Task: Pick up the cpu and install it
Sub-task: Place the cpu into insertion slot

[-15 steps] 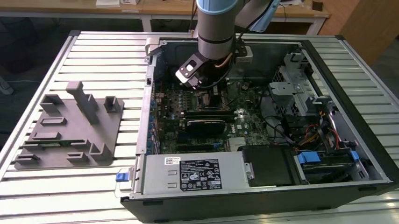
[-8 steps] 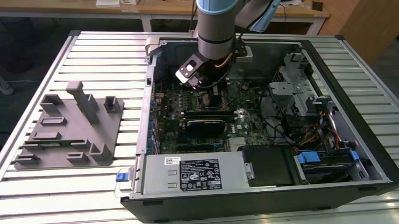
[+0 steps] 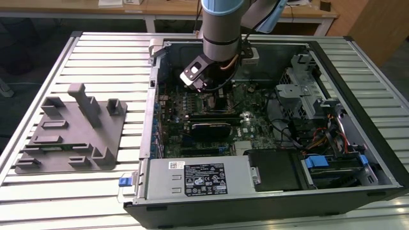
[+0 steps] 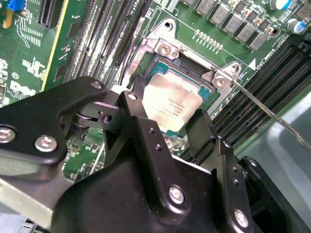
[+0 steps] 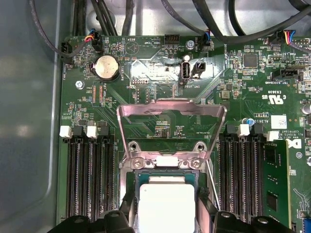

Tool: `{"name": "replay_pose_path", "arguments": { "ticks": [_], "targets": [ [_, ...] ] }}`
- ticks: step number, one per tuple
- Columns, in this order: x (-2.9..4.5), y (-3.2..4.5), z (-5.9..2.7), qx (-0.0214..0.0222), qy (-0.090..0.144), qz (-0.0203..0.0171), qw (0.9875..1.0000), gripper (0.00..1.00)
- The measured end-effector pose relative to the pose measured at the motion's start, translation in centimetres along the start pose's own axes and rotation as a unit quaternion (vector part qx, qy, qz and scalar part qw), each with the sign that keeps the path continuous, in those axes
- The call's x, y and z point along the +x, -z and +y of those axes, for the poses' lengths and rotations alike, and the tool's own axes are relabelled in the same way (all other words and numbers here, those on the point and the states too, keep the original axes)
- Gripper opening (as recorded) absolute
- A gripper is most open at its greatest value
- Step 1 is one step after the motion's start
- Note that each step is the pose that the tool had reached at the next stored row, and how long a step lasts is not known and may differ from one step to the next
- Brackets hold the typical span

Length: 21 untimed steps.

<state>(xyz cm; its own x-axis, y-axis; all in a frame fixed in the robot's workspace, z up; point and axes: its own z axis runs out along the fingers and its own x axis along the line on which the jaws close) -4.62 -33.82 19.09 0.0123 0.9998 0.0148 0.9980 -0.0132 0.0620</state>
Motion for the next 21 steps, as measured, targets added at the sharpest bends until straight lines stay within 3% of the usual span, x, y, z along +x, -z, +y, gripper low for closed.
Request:
{"name": "replay_pose_path", "arguments": {
  "ticks": [8,15,18,20,21],
  "targets": [
    [0.02,1.24,0.08,0.0000,0.000,0.0001,1.0000,0.61],
    [0.03,1.25,0.08,-0.0001,0.000,0.0002,1.0000,0.61],
    [0.02,1.26,0.08,-0.0001,0.000,0.0002,1.0000,0.53],
    [0.02,1.26,0.08,-0.0001,0.000,0.0002,1.0000,0.41],
    [0.03,1.27,0.08,-0.0001,0.000,0.0002,1.0000,0.41]
  ]
}}
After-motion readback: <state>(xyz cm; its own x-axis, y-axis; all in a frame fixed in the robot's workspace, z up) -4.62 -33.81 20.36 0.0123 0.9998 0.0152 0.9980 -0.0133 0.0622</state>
